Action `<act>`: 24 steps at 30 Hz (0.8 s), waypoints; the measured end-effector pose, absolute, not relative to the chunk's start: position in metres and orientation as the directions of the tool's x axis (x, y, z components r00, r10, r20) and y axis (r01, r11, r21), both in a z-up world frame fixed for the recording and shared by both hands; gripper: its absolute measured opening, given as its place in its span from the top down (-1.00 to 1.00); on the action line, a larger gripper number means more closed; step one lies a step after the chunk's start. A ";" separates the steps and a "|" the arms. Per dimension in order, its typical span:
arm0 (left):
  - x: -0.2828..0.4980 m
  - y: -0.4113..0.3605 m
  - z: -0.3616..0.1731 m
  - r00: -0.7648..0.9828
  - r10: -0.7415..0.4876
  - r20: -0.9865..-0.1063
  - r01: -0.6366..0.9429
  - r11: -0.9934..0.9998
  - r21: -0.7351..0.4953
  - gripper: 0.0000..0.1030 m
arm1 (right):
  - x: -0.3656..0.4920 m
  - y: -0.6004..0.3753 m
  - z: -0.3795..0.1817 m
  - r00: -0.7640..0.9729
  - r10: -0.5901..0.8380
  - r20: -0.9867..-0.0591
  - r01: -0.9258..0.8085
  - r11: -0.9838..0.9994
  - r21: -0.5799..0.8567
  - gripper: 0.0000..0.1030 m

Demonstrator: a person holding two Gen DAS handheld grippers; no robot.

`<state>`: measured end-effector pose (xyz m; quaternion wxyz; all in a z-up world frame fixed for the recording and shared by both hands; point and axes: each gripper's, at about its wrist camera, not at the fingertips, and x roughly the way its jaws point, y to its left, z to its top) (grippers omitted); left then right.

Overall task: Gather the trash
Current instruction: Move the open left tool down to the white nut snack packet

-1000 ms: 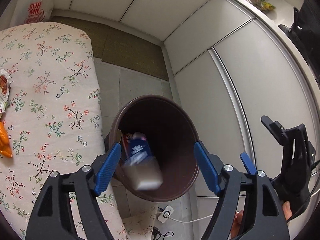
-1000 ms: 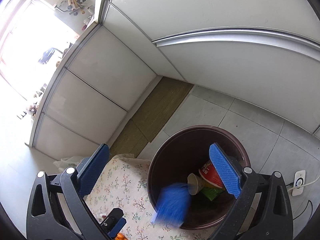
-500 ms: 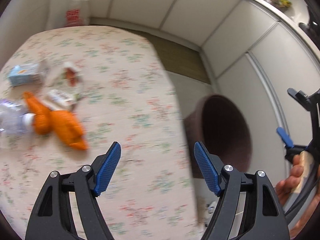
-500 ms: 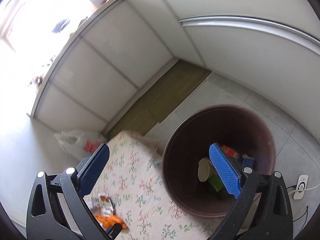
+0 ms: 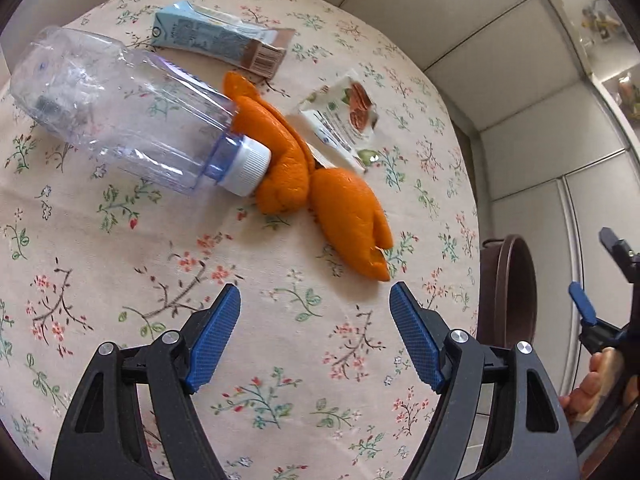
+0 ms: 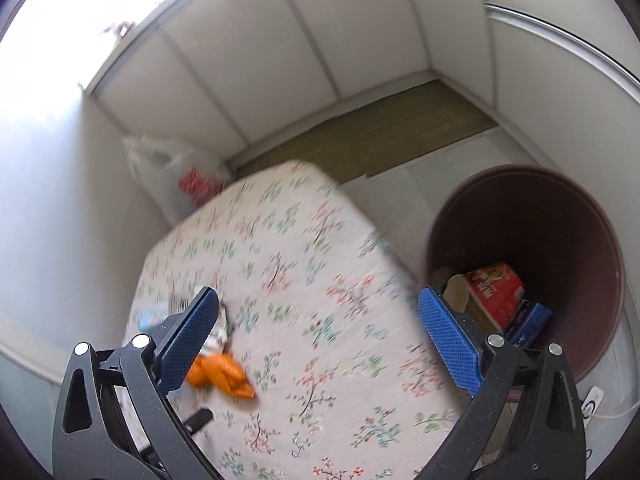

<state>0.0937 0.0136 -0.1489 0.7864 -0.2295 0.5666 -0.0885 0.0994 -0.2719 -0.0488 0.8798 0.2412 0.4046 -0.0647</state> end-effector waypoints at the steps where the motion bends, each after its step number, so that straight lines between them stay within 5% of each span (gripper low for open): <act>1: 0.096 0.016 -0.147 0.348 -0.416 -0.840 -0.118 0.869 -0.480 -0.46 | 0.102 -0.265 -0.052 0.656 0.083 -0.750 0.297 0.885 0.358 -0.86; 5: 0.111 0.015 -0.123 0.402 -0.436 -0.805 -0.075 0.861 -0.503 -0.46 | 0.114 -0.245 -0.063 0.627 0.105 -0.772 0.270 0.900 0.342 -0.86; 12: 0.173 -0.020 -0.098 0.389 -0.306 -0.869 0.030 0.947 -0.320 -0.46 | 0.124 -0.236 -0.073 0.608 0.179 -0.774 0.264 0.873 0.409 -0.86; 24: 0.246 -0.065 -0.163 0.323 -0.003 -0.946 -0.014 1.000 -0.008 -0.46 | 0.120 -0.254 -0.057 0.638 0.191 -0.746 0.269 0.853 0.448 -0.86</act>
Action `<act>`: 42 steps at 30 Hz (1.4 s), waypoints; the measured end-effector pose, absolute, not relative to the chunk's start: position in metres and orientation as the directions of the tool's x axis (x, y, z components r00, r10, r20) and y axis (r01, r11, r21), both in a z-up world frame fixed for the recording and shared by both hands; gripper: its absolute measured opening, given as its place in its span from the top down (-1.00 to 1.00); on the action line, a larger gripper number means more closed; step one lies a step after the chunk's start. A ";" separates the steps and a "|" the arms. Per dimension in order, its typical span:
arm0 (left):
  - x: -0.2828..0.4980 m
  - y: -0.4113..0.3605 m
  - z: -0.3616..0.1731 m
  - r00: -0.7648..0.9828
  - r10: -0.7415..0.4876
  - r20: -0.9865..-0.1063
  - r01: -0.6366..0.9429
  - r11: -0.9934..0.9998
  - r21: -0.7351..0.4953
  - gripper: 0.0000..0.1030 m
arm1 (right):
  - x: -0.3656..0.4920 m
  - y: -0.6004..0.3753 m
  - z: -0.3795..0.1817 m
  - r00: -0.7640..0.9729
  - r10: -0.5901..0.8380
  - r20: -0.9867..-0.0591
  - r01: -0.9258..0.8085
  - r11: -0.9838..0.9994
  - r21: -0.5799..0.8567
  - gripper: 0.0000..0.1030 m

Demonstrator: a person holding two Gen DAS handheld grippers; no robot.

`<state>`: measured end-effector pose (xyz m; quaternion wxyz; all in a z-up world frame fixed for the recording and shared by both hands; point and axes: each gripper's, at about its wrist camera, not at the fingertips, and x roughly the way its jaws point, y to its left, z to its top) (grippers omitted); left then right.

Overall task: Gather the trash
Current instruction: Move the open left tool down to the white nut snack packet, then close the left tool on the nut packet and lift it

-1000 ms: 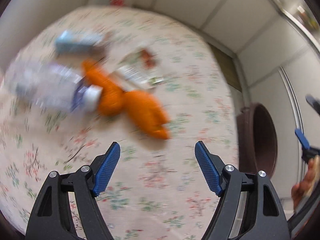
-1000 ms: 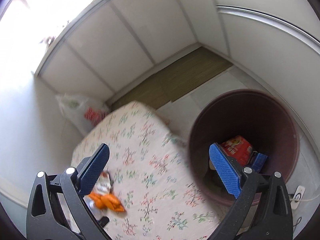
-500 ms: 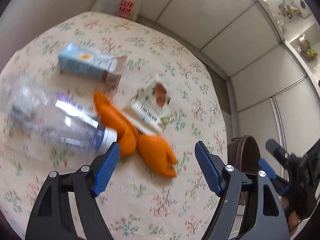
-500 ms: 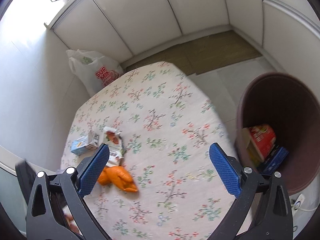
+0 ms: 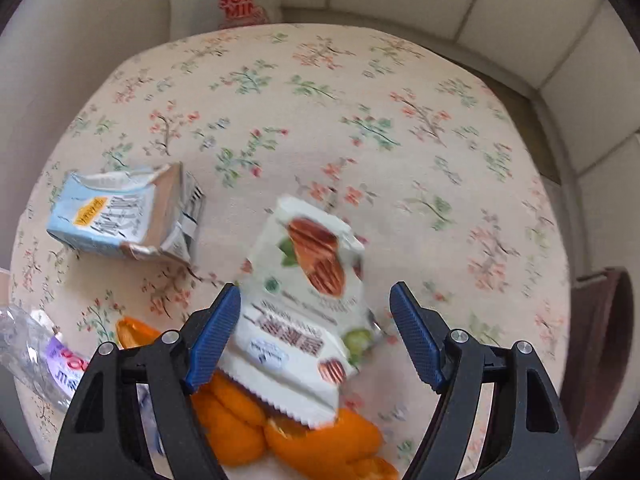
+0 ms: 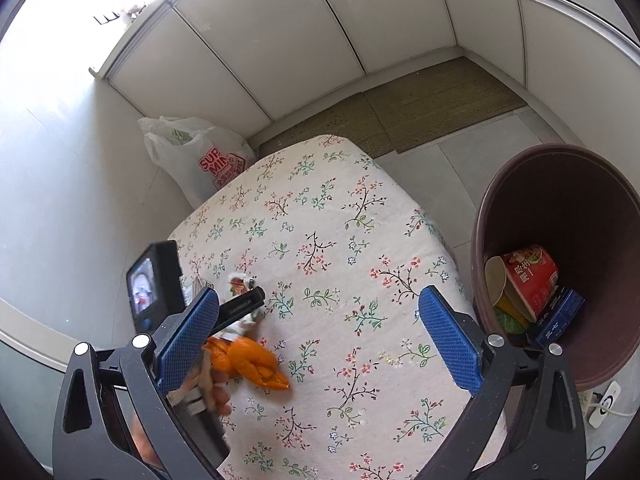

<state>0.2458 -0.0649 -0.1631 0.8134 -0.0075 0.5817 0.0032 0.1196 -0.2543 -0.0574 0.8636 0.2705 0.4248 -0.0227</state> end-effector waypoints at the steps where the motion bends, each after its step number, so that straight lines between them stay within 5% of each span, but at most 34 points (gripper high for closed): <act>1: 0.248 -0.064 -0.165 0.328 0.016 -0.944 -0.019 1.000 0.010 -0.48 | 0.119 -0.256 -0.057 0.639 0.192 -0.745 0.270 0.851 0.451 -0.86; 6: 0.242 -0.067 -0.169 0.350 0.003 -0.937 0.063 0.998 0.027 -0.47 | 0.121 -0.260 -0.059 0.640 0.198 -0.742 0.281 0.839 0.466 -0.86; 9: 0.226 -0.070 -0.166 0.383 -0.033 -0.923 0.133 0.991 0.020 -0.03 | 0.123 -0.256 -0.060 0.638 0.190 -0.747 0.276 0.849 0.451 -0.86; 11: 0.219 -0.071 -0.162 0.380 -0.061 -0.923 0.143 0.990 -0.007 0.56 | 0.123 -0.252 -0.059 0.637 0.190 -0.747 0.263 0.857 0.443 -0.86; 14: 0.205 -0.068 -0.153 0.393 -0.092 -0.915 0.140 0.989 -0.039 0.87 | 0.122 -0.246 -0.057 0.634 0.185 -0.750 0.244 0.873 0.422 -0.86; 24: 0.167 -0.024 -0.114 0.477 -0.117 -0.871 0.091 0.992 -0.084 0.90 | 0.122 -0.241 -0.064 0.614 0.200 -0.763 0.240 0.874 0.422 -0.86; 27: 0.175 -0.014 -0.119 0.402 -0.160 -0.902 0.071 0.987 -0.144 0.77 | 0.122 -0.241 -0.065 0.610 0.212 -0.763 0.238 0.870 0.432 -0.86; 29: 0.179 -0.007 -0.124 0.375 -0.181 -0.909 0.028 0.983 -0.184 -0.08 | 0.121 -0.239 -0.066 0.606 0.213 -0.766 0.237 0.871 0.431 -0.86; 30: 0.180 -0.006 -0.126 0.371 -0.185 -0.910 0.012 0.981 -0.195 -0.18 | 0.121 -0.239 -0.067 0.604 0.214 -0.767 0.236 0.872 0.428 -0.86; 39: 0.223 -0.023 -0.153 0.335 -0.086 -0.938 -0.005 0.996 -0.093 -0.31 | 0.129 -0.238 -0.071 0.593 0.217 -0.776 0.237 0.874 0.425 -0.86; 42: 0.239 -0.021 -0.170 0.280 -0.084 -0.956 -0.016 0.996 -0.092 -0.57 | 0.132 -0.234 -0.073 0.582 0.225 -0.781 0.229 0.877 0.423 -0.86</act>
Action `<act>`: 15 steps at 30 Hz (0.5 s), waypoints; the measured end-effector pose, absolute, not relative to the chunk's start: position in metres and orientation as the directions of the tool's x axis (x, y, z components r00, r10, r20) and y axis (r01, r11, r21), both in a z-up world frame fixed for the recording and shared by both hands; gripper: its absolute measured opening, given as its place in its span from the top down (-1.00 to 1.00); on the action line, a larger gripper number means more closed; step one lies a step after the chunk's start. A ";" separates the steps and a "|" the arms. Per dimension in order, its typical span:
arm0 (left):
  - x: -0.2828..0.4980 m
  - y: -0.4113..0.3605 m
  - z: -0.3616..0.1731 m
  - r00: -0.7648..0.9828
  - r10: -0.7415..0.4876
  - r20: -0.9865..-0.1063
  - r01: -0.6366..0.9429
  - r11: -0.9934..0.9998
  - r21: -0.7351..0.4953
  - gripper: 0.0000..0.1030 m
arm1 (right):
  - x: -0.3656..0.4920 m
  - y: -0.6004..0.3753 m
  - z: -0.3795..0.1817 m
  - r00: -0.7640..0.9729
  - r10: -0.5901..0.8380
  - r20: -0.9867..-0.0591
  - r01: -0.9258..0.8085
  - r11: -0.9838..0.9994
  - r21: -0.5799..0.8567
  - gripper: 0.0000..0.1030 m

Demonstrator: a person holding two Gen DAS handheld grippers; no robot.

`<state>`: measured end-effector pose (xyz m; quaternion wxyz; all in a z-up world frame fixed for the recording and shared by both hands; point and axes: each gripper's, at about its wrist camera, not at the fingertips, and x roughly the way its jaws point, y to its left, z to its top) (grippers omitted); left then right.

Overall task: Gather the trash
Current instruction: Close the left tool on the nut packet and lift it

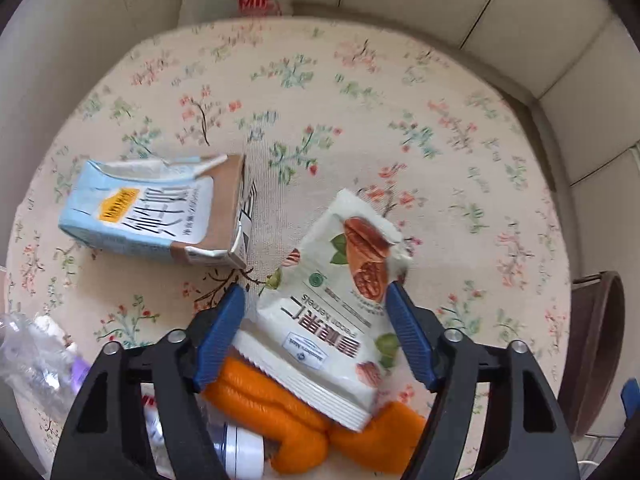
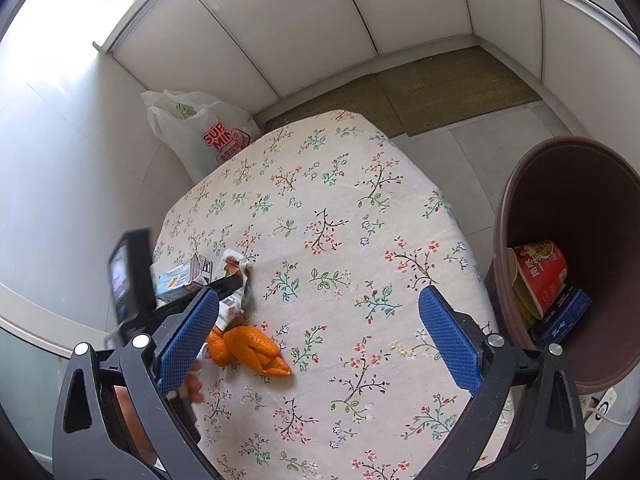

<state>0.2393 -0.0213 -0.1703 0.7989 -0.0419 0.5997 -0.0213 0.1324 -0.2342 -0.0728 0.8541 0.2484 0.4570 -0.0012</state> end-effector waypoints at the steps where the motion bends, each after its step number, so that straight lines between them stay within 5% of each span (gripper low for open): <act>1: 0.241 -0.024 -0.170 0.295 -0.093 -0.951 0.001 0.995 -0.097 -0.74 | 0.133 -0.233 -0.073 0.580 0.226 -0.782 0.226 0.878 0.422 -0.86; 4: 0.240 -0.039 -0.175 0.297 -0.039 -0.954 0.052 0.998 -0.024 -0.75 | 0.136 -0.229 -0.074 0.579 0.226 -0.784 0.216 0.884 0.414 -0.86; 8: 0.219 -0.061 -0.168 0.362 -0.049 -0.931 0.175 0.984 0.016 -0.32 | 0.139 -0.228 -0.076 0.572 0.226 -0.788 0.222 0.883 0.414 -0.86; 15: 0.202 -0.055 -0.156 0.376 -0.102 -0.921 0.160 0.986 -0.044 0.37 | 0.137 -0.226 -0.077 0.570 0.228 -0.790 0.219 0.884 0.413 -0.86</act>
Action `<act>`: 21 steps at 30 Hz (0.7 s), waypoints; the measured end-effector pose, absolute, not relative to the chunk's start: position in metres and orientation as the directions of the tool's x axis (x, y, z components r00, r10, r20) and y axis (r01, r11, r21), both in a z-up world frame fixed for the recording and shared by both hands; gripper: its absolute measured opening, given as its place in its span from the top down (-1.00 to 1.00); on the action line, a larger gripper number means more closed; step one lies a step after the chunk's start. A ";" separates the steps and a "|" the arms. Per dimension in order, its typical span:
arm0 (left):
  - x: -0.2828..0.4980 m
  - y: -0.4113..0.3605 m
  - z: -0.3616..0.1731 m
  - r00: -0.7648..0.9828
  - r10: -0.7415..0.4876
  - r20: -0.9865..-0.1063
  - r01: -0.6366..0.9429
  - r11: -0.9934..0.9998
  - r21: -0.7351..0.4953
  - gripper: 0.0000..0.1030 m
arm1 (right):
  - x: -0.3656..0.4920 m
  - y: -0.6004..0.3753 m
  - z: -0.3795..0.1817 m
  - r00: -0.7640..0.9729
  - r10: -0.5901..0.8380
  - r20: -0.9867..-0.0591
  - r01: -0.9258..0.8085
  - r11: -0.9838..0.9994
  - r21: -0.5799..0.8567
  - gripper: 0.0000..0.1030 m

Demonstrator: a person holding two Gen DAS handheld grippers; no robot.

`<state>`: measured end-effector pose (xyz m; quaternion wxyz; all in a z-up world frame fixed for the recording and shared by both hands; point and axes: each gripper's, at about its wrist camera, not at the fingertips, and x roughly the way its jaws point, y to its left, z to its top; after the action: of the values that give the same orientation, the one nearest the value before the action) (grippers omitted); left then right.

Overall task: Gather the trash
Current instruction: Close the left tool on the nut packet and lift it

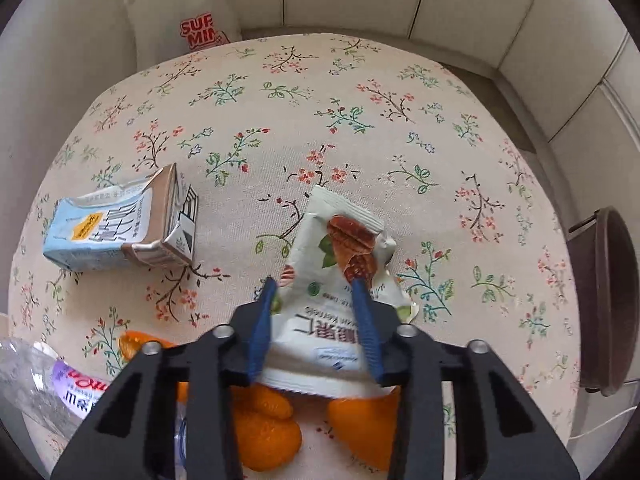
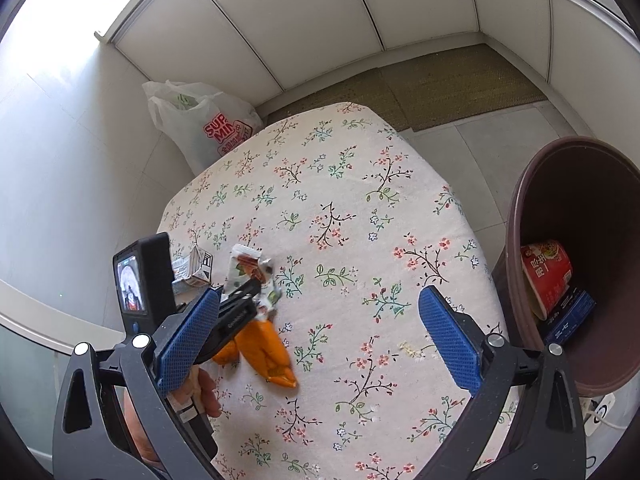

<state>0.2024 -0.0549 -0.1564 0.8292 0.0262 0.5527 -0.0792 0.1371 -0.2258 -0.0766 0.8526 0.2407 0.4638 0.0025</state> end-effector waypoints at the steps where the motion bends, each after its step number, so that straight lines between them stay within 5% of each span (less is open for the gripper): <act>1: 0.201 -0.053 -0.153 0.381 -0.112 -0.918 0.155 0.986 -0.056 0.48 | 0.137 -0.226 -0.076 0.571 0.227 -0.789 0.217 0.885 0.411 -0.86; 8: 0.173 -0.040 -0.124 0.441 -0.213 -0.872 0.163 0.974 -0.155 0.90 | 0.139 -0.215 -0.084 0.542 0.238 -0.806 0.191 0.899 0.394 -0.86; 21: 0.109 0.041 -0.072 0.526 -0.293 -0.798 0.080 0.952 -0.296 0.93 | 0.150 -0.140 -0.129 0.388 0.329 -0.861 -0.127 0.944 0.304 -0.86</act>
<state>0.1090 0.0413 -0.0724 0.8664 -0.1118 0.4746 -0.1076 0.1497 -0.1403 -0.1290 0.8277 0.0944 0.5357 0.1375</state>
